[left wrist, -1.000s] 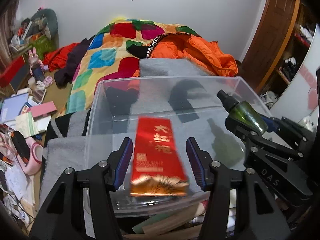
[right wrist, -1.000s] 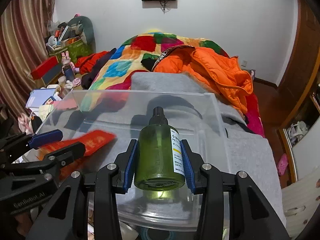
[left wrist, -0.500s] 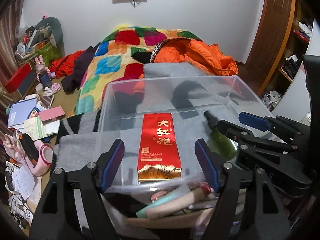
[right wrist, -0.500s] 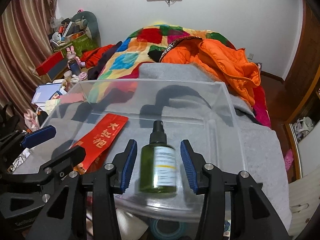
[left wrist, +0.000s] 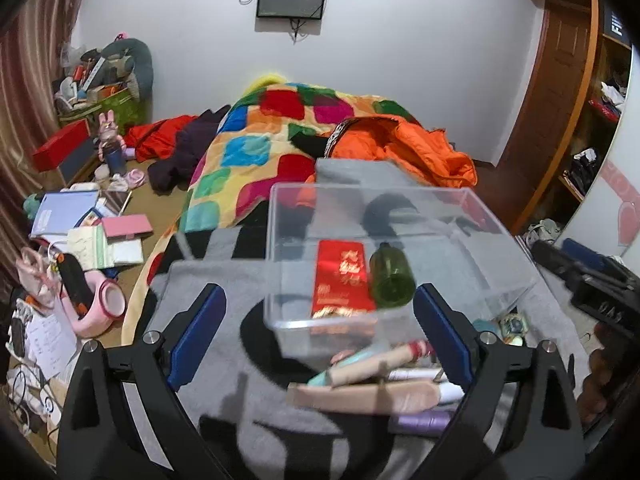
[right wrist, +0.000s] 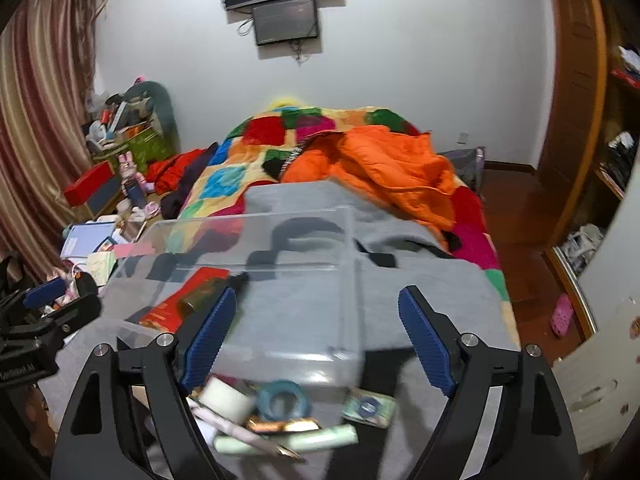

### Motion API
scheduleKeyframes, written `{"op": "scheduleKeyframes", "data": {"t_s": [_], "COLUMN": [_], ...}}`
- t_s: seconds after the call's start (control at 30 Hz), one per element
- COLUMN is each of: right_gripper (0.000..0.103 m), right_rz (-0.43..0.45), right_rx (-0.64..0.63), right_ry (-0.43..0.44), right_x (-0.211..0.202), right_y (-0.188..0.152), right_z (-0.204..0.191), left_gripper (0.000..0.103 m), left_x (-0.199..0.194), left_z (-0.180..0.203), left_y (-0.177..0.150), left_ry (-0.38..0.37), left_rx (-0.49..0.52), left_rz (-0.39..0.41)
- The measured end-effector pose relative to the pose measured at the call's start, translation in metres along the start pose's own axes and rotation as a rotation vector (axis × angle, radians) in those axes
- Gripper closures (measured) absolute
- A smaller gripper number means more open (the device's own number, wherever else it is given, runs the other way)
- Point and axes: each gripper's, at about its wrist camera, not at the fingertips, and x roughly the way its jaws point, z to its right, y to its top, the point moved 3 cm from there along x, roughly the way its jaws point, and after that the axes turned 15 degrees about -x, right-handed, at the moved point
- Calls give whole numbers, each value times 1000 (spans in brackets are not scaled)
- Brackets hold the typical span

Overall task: Organize objects
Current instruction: 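Grasp the purple-and-black tube with the left gripper while the right grasps the small green box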

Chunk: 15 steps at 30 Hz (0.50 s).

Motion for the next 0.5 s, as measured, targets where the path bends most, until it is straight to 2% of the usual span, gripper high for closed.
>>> {"op": "scheduleKeyframes", "data": {"t_s": [0.23, 0.4, 0.5], "right_gripper": [21, 21, 21], "right_rz": [-102, -175, -208], "right_rx": [12, 12, 35], "right_ry": [-56, -56, -27], "right_x": [3, 15, 25], "right_y": [-36, -62, -74], "right_z": [20, 23, 24], "left_gripper": [7, 7, 7], "left_x": [10, 13, 14], "left_z": [-13, 0, 14], "left_y": [-35, -63, -78], "left_ry": [-1, -12, -55], "left_rx": [-45, -8, 6], "left_rz": [-107, -173, -217]}}
